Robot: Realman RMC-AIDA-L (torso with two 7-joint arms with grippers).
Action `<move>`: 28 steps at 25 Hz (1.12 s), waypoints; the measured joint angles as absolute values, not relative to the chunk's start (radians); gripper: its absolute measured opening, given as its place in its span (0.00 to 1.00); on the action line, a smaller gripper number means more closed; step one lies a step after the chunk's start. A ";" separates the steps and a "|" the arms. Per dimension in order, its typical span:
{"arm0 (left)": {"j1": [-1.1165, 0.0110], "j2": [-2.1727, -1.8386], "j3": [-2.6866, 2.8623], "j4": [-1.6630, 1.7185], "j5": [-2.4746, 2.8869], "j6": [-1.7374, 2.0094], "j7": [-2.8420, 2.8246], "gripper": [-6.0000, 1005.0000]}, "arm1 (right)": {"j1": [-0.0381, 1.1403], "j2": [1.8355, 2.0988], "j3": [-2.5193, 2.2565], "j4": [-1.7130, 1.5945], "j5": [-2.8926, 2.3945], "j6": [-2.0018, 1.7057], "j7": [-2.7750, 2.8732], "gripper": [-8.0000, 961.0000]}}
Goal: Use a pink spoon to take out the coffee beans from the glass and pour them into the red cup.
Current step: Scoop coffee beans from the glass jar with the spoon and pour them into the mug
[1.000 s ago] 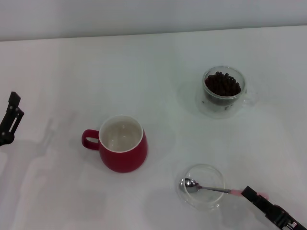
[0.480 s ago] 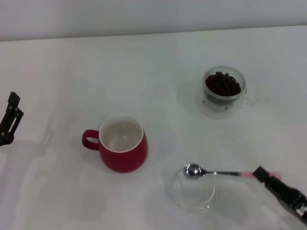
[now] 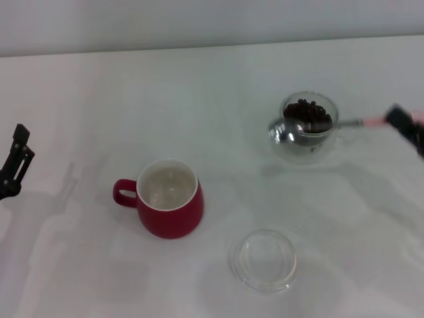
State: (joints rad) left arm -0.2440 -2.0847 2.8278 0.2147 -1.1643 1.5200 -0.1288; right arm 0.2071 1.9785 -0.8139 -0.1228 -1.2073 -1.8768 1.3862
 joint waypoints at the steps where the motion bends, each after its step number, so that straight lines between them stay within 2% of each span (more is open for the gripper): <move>1: -0.244 -2.085 2.828 0.215 -1.164 1.521 -0.129 0.80 | 0.233 1.965 -0.816 -0.157 -1.213 -1.850 1.402 0.16; 4: -0.244 -2.085 2.828 0.213 -1.164 1.521 -0.129 0.80 | 0.308 1.921 -0.817 -0.224 -1.226 -1.763 1.428 0.17; 5: -0.244 -2.085 2.828 0.212 -1.164 1.521 -0.129 0.80 | 0.350 1.895 -0.821 -0.267 -1.246 -1.693 1.434 0.17; 9: -0.248 -2.085 2.823 0.210 -1.164 1.519 -0.129 0.80 | 0.396 1.877 -0.839 -0.355 -1.306 -1.596 1.485 0.17; 16: -0.256 -2.083 2.821 0.206 -1.166 1.519 -0.129 0.80 | 0.399 1.898 -0.844 -0.655 -1.488 -1.387 1.631 0.17; 24: -0.253 -2.080 2.821 0.204 -1.171 1.520 -0.129 0.80 | 0.380 1.875 -0.832 -0.791 -1.619 -1.322 1.756 0.18; 28: -0.251 -2.080 2.820 0.203 -1.170 1.521 -0.129 0.80 | 0.370 1.874 -0.831 -0.800 -1.652 -1.327 1.779 0.18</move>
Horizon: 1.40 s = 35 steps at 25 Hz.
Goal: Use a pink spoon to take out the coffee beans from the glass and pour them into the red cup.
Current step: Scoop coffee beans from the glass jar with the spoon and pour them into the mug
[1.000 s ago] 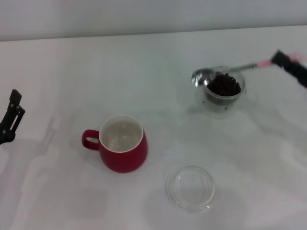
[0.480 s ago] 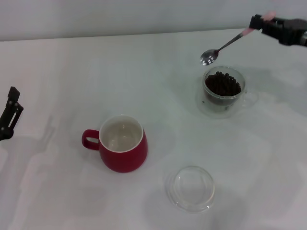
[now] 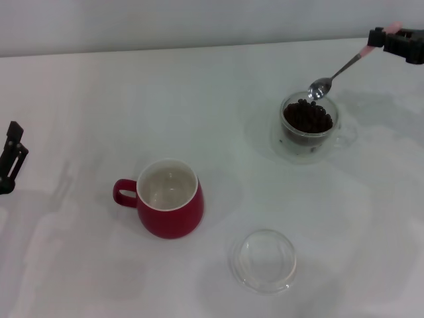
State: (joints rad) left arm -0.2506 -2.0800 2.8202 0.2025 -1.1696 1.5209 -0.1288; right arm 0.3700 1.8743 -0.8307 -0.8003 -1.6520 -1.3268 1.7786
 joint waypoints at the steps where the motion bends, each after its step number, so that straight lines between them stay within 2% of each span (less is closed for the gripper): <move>1: -0.251 -2.080 2.820 0.202 -1.169 1.521 -0.129 0.80 | 0.366 1.877 -0.831 -0.801 -1.657 -1.326 1.778 0.18; 8: -0.250 -2.082 2.826 0.202 -1.164 1.522 -0.129 0.80 | 0.362 1.908 -0.835 -0.809 -1.744 -1.303 1.775 0.18; 18: -0.251 -2.083 2.831 0.211 -1.161 1.518 -0.129 0.80 | 0.360 1.931 -0.842 -0.807 -1.786 -1.305 1.779 0.19; 35: -0.256 -2.083 2.833 0.212 -1.159 1.521 -0.129 0.80 | 0.369 1.935 -0.834 -0.791 -1.785 -1.307 2.016 0.20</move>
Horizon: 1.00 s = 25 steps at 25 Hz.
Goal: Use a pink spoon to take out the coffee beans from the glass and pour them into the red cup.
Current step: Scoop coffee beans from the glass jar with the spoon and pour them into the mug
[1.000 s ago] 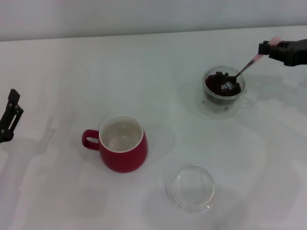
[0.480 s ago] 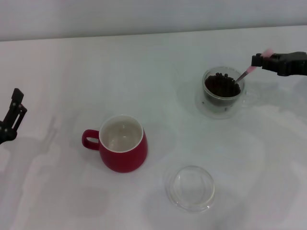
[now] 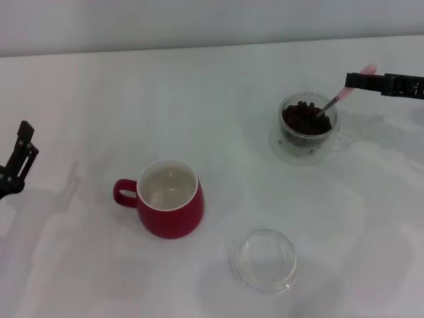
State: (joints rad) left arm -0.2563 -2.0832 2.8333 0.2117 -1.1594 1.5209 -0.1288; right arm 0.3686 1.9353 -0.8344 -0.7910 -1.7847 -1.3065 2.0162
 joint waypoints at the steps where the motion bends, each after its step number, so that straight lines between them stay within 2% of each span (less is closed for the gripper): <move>1: -0.256 -2.083 2.833 0.212 -1.159 1.521 -0.129 0.80 | 0.370 1.935 -0.834 -0.789 -1.785 -1.304 2.036 0.20; 25: -0.253 -2.081 2.833 0.205 -1.160 1.527 -0.129 0.80 | 0.367 1.932 -0.814 -0.723 -1.780 -1.203 2.253 0.22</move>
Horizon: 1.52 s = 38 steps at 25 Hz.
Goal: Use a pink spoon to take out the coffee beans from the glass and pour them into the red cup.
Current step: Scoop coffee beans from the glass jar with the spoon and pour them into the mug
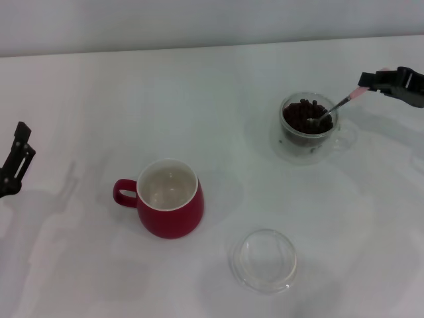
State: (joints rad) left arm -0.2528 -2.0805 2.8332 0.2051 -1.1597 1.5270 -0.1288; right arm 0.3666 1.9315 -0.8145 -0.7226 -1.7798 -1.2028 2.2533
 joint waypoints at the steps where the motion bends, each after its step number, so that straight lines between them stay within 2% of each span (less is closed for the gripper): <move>1: -0.253 -2.080 2.833 0.205 -1.160 1.528 -0.129 0.80 | 0.369 1.932 -0.799 -0.710 -1.779 -1.201 2.260 0.22; 20: -0.250 -2.080 2.833 0.202 -1.160 1.548 -0.125 0.80 | 0.388 1.937 -0.739 -0.630 -1.759 -1.215 2.313 0.23; 33: -0.252 -2.080 2.829 0.176 -1.160 1.563 -0.126 0.80 | 0.396 1.903 -0.713 -0.530 -1.697 -1.215 2.323 0.24; 38: -0.253 -2.080 2.827 0.160 -1.163 1.563 -0.128 0.80 | 0.428 1.880 -0.715 -0.463 -1.698 -1.225 2.324 0.24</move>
State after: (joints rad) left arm -0.2531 -2.0801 2.8273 0.1600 -1.1634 1.5630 -0.1279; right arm 0.4282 1.8796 -0.7145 -0.4631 -1.6977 -1.2246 2.3240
